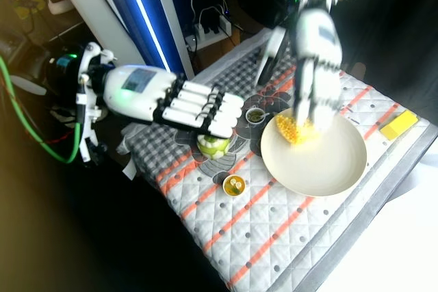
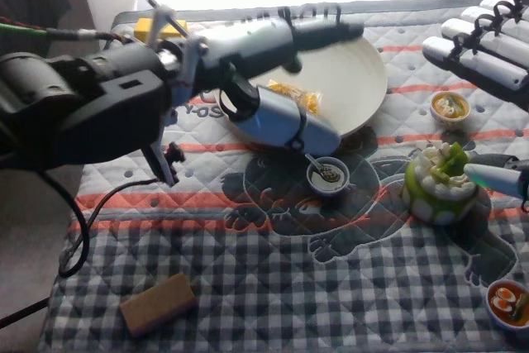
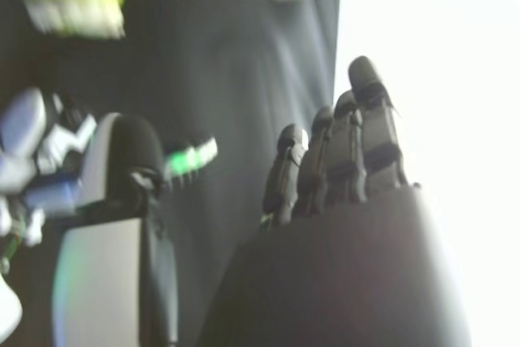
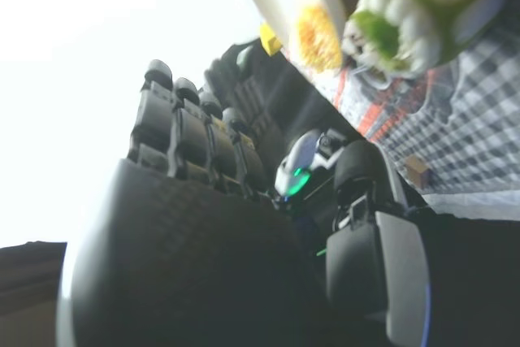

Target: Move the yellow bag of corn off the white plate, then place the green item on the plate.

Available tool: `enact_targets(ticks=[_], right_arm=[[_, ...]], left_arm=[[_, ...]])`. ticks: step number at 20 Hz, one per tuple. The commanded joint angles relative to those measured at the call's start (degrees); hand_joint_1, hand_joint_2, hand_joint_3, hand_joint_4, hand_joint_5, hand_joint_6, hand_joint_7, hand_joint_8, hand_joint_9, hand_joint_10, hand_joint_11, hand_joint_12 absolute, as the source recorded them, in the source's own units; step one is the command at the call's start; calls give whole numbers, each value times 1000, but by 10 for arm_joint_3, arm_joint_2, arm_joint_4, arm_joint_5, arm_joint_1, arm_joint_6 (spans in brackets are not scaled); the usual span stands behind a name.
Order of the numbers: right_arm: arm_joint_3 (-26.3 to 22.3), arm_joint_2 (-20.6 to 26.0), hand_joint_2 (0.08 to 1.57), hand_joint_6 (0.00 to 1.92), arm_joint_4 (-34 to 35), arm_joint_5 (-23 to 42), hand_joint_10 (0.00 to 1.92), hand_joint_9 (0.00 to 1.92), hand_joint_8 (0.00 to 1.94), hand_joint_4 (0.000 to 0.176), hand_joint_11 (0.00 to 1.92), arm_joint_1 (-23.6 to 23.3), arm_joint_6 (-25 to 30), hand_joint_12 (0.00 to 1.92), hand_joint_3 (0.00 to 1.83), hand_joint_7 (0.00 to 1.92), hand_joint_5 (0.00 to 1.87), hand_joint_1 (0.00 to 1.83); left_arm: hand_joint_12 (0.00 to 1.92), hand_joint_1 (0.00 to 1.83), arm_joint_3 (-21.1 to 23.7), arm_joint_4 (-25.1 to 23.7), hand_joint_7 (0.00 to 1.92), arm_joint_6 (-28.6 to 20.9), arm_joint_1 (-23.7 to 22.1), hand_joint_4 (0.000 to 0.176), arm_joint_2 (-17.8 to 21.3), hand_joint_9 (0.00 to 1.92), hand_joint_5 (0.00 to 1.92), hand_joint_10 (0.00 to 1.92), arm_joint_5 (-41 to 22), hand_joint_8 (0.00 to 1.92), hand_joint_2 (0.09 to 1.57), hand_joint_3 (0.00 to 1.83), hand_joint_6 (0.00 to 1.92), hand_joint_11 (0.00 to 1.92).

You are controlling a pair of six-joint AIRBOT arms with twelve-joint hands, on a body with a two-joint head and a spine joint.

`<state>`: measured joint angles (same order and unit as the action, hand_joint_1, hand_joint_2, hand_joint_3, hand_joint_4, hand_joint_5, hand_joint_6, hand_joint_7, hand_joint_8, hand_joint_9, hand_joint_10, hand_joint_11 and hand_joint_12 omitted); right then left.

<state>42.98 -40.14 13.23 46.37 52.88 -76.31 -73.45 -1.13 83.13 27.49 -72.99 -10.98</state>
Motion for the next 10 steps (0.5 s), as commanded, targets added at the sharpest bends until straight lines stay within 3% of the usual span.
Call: enact_targets(ticks=[1,2,3,4,5,6,7,8,9,10], right_arm=[[0,-1,1259,0,-10,71,0,0,0,15,0,-6,2,0,2,0,0,410],[0,-1,1254,0,-10,71,0,0,0,12,0,-6,2,0,0,0,0,415],[0,-1,1260,0,-10,72,0,0,0,14,0,-6,3,0,3,0,0,405],[0,-1,1265,0,-10,72,0,0,0,10,0,-5,6,0,5,0,0,403],[0,-1,1273,0,-10,74,0,0,0,9,0,-3,9,0,7,0,0,399],[0,-1,1274,0,-10,75,0,0,0,11,0,-1,12,0,6,0,0,443],[0,-1,1274,0,-10,76,0,0,0,0,0,0,15,0,5,0,0,449],[0,-1,1278,0,-9,77,0,0,0,3,0,0,15,0,6,0,0,416],[0,-1,1280,0,-9,77,0,0,0,4,0,1,16,0,7,0,0,411],[0,-1,1280,0,-9,77,0,0,0,2,0,1,17,0,7,0,0,409]], left_arm=[[755,939,-9,1,0,-2,-9,126,-6,9,66,2,-35,0,968,0,3,0],[799,946,-15,1,17,-2,-5,143,-10,33,84,9,-27,2,956,0,6,0],[1091,968,-19,2,112,-2,-1,146,-11,121,170,38,-24,21,908,0,29,0],[1227,964,-24,3,139,-2,0,142,-14,131,201,38,-17,17,914,0,31,0],[1385,971,-30,2,238,-2,0,159,-19,215,296,72,-6,41,899,0,57,0],[1614,979,-36,2,289,-2,1,165,-23,56,357,712,1,63,1009,0,13,0],[1769,1044,-40,2,517,-2,3,118,-27,197,589,1120,4,191,1050,0,39,160],[1856,1179,-42,2,833,-2,5,0,-28,553,891,1357,4,1031,1120,0,682,557],[1908,1080,-42,3,610,-2,5,0,-28,311,588,1660,2,1641,1318,20,1357,455],[1918,1035,-42,3,510,-2,5,3,-28,179,528,1704,0,1778,1377,10,1552,427]])
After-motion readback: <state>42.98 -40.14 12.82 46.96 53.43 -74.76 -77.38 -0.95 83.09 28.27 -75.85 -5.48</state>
